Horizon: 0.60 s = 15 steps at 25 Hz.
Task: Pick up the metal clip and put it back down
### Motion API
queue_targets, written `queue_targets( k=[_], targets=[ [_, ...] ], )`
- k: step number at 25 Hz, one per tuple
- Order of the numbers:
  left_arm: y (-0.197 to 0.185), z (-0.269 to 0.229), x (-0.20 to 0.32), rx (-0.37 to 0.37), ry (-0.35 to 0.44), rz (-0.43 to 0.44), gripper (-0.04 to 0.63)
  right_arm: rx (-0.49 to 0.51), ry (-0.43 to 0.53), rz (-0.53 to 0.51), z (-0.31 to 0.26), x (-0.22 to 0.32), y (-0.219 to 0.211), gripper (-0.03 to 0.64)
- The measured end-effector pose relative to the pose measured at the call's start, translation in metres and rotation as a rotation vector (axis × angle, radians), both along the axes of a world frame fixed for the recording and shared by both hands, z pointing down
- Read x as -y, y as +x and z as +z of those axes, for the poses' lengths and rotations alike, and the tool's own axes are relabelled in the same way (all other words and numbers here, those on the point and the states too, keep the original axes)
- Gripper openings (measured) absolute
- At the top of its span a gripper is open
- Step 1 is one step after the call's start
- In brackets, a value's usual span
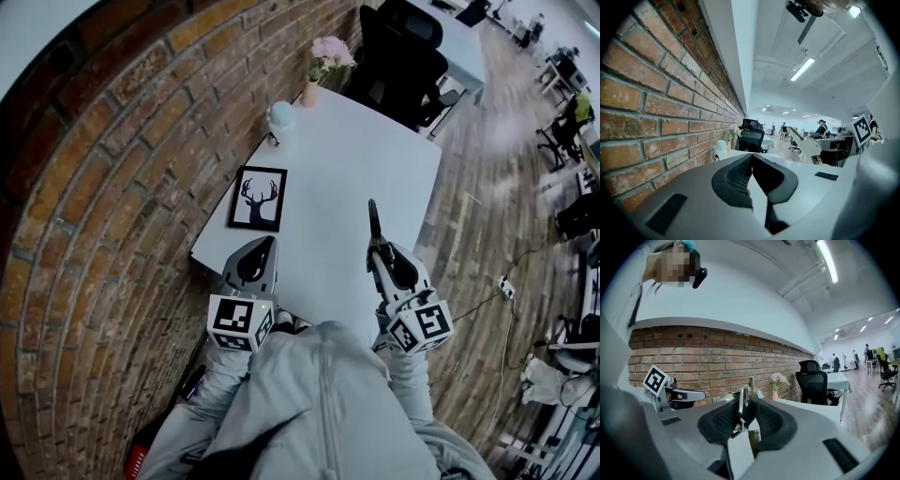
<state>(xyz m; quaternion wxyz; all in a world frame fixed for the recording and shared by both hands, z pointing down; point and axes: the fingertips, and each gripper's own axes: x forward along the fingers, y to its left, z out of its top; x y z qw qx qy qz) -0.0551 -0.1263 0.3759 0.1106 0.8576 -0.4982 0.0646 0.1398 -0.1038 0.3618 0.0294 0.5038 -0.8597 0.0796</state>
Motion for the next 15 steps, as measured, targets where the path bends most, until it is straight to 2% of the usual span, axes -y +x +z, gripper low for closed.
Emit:
queue_targets(
  k=[15],
  targets=[
    [-0.0033, 0.0001, -0.0018, 0.007, -0.006, 0.003, 0.026, -0.026, 0.006, 0.0, -0.0008, -0.0019, 0.0001, 0.106]
  ],
)
